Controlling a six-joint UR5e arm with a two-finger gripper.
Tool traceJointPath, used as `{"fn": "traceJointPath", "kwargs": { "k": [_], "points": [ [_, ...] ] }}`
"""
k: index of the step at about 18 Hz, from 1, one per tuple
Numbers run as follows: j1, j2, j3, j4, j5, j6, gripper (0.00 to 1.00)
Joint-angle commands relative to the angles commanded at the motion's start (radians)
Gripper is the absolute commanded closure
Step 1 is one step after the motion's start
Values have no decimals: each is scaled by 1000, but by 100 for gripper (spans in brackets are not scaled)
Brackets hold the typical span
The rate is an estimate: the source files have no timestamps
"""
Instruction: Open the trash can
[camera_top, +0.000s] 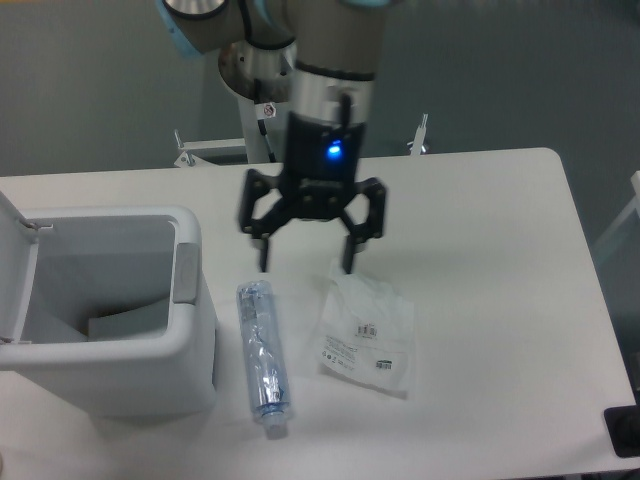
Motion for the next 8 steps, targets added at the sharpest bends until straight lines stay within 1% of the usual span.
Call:
{"fn": "traceJointPath", "kwargs": {
  "k": [2,5,6,8],
  "points": [
    [17,0,0,-8,17,75,0],
    [23,2,-18,-11,101,209,0],
    [22,2,-20,-12,132,238,0],
    [19,2,-20,-17,167,253,0]
  ]
}}
